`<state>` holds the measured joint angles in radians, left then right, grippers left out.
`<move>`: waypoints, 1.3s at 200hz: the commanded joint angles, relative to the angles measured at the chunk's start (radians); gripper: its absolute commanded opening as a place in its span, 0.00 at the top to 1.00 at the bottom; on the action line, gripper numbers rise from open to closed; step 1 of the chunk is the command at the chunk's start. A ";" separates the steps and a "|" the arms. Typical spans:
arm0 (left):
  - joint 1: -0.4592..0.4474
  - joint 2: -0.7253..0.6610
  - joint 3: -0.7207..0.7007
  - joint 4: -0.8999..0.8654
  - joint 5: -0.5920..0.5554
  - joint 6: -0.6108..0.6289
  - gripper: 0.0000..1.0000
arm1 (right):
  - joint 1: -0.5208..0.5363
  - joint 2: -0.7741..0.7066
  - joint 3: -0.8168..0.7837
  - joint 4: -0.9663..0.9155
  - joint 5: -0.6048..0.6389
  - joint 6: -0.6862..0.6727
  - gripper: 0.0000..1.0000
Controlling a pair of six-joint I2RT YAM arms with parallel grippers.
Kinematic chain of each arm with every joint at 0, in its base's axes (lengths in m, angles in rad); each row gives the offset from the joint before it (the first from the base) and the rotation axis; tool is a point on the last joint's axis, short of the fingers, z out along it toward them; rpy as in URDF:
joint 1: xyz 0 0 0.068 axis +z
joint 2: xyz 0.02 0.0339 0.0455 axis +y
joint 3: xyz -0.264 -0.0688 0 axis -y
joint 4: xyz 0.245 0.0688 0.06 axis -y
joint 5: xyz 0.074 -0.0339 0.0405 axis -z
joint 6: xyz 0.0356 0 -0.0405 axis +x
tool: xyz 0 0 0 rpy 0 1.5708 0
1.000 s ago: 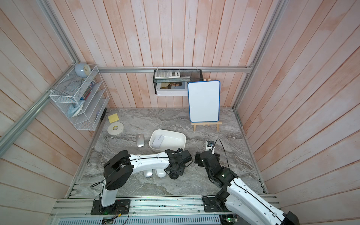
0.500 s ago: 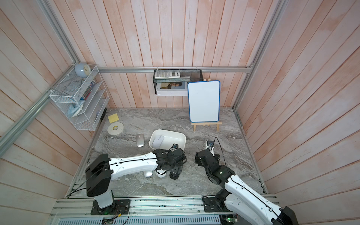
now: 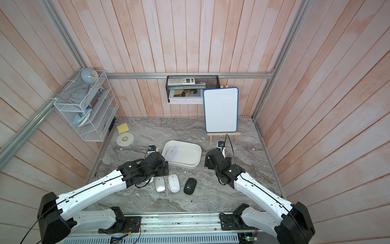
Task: Take out the mouse from the storage box
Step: Pick up the mouse from the storage box.
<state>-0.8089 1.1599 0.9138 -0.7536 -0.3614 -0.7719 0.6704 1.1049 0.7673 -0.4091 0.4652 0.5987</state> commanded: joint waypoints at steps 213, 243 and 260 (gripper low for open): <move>0.549 -0.480 -0.474 0.228 0.104 0.062 0.00 | 0.191 1.089 1.064 -0.278 -0.213 0.131 0.08; 0.550 -0.485 -0.475 0.227 0.104 0.062 0.00 | 0.193 1.171 1.167 -0.314 -0.226 0.133 0.07; 0.548 -0.492 -0.477 0.227 0.103 0.062 0.00 | 0.195 1.207 1.212 -0.336 -0.226 0.138 0.08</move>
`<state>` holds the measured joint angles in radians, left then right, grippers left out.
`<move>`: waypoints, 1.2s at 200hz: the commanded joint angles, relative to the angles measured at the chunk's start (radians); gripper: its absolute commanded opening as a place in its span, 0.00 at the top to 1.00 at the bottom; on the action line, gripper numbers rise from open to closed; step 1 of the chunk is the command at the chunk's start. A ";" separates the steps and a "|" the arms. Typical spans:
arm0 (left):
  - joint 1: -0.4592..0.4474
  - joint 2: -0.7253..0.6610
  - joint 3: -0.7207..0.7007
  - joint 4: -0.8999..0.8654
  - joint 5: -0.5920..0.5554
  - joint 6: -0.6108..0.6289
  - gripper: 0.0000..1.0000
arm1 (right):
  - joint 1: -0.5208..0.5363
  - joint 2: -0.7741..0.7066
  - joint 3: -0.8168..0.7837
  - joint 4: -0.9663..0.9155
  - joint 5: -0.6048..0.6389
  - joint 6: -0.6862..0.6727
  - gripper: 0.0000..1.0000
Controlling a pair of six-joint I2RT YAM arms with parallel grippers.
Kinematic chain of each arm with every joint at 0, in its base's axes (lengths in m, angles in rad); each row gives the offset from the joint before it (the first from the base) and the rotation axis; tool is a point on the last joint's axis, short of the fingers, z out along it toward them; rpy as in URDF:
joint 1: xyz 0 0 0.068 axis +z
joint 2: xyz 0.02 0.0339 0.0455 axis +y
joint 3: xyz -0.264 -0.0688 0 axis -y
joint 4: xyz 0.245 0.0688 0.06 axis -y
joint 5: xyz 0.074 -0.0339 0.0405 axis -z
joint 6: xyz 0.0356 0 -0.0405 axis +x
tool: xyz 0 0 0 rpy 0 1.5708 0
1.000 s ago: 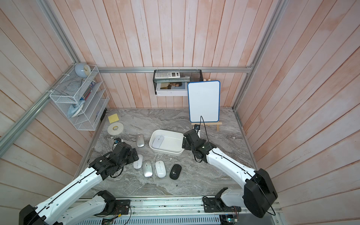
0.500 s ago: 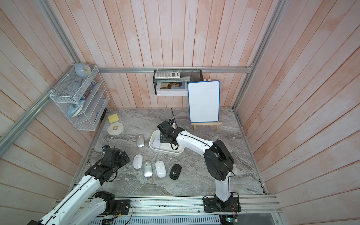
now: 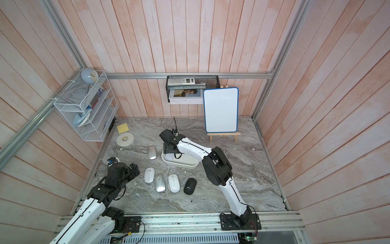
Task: Take out the mouse from the storage box
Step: Pick up the mouse from the storage box.
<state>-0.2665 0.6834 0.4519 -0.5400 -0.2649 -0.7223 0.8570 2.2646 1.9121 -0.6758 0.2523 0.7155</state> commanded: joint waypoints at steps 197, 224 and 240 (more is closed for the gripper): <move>0.006 -0.029 -0.019 0.012 0.000 0.007 0.00 | -0.014 0.046 0.062 -0.152 -0.022 0.033 0.11; 0.008 -0.033 -0.021 0.011 0.000 0.007 0.00 | -0.012 0.095 0.113 -0.168 -0.040 0.033 0.11; 0.008 -0.033 -0.021 0.012 -0.001 0.007 0.00 | -0.012 0.124 0.143 -0.186 -0.044 0.032 0.11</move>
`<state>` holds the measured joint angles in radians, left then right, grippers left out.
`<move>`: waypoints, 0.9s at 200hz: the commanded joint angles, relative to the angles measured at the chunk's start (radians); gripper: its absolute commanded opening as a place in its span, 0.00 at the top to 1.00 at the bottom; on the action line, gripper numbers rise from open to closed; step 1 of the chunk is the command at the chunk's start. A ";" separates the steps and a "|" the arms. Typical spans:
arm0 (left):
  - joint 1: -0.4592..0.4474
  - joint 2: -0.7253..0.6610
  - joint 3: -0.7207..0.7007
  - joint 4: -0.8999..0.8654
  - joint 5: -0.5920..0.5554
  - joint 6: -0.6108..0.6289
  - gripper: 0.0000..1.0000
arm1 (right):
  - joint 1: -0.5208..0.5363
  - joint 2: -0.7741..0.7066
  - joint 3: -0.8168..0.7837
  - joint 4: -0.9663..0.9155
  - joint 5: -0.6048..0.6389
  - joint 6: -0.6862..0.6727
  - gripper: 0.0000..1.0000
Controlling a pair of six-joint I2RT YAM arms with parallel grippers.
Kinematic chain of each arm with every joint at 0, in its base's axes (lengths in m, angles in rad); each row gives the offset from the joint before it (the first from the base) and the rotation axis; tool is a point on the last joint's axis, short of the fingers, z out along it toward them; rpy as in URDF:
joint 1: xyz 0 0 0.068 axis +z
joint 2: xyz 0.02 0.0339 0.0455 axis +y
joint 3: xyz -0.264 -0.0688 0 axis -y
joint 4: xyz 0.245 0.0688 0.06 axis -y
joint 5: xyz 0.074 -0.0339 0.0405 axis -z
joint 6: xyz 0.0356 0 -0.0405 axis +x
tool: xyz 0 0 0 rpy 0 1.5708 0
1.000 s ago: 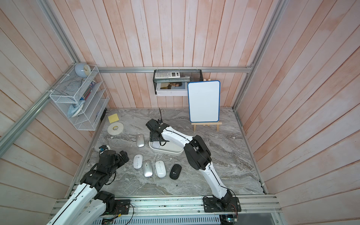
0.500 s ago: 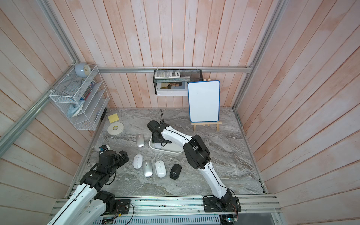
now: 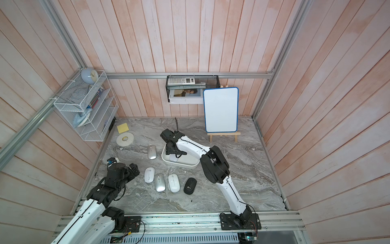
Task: Take out the mouse from the storage box
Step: Pick up the mouse from the storage box.
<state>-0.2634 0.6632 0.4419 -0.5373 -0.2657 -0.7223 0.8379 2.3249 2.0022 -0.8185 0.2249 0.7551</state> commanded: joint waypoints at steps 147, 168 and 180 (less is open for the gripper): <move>0.003 -0.028 -0.014 0.005 -0.009 0.003 0.00 | 0.014 0.155 0.088 -0.142 0.032 0.065 0.13; 0.005 -0.034 -0.017 0.003 -0.012 0.001 0.00 | 0.016 0.163 0.092 -0.146 0.023 0.073 0.14; 0.003 -0.040 -0.017 0.001 -0.014 0.001 0.00 | 0.017 0.167 0.095 -0.150 0.020 0.073 0.15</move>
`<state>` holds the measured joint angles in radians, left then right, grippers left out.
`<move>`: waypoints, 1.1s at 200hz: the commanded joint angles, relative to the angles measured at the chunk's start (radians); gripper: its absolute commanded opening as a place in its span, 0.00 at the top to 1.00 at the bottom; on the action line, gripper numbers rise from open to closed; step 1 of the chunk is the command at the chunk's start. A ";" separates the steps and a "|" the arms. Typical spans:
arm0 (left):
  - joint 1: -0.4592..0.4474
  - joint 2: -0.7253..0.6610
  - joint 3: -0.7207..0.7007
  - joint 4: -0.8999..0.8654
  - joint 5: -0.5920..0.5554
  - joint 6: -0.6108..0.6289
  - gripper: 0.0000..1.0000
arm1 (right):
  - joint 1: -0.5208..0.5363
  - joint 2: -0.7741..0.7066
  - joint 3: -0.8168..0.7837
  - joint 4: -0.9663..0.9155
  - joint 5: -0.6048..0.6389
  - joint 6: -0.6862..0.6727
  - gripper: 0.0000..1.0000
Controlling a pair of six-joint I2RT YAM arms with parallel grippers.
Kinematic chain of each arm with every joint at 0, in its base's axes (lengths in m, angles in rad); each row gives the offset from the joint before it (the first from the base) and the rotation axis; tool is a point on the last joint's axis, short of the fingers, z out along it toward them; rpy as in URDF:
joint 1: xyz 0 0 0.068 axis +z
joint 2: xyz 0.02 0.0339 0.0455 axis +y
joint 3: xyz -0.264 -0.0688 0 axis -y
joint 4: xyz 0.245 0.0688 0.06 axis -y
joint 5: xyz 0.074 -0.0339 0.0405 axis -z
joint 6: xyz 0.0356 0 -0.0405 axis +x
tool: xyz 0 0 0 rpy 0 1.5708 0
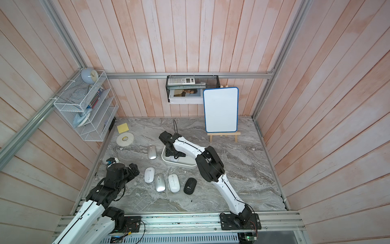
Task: Take out the mouse from the storage box
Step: Pick up the mouse from the storage box.
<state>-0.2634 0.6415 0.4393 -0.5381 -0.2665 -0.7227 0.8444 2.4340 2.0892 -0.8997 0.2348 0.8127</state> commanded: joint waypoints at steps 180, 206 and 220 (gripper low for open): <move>0.003 -0.053 -0.024 -0.002 -0.022 -0.004 0.00 | 0.018 -0.202 -0.216 0.076 0.087 -0.070 0.37; 0.004 -0.053 -0.025 0.001 -0.019 -0.002 0.00 | 0.018 -0.251 -0.227 0.078 0.097 -0.087 0.38; 0.004 -0.053 -0.025 0.001 -0.017 -0.001 0.00 | 0.018 -0.277 -0.233 0.075 0.098 -0.095 0.38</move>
<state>-0.2634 0.5980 0.4278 -0.5385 -0.2729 -0.7261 0.8570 2.2375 1.8702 -0.8284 0.2974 0.7441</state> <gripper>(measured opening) 0.997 0.629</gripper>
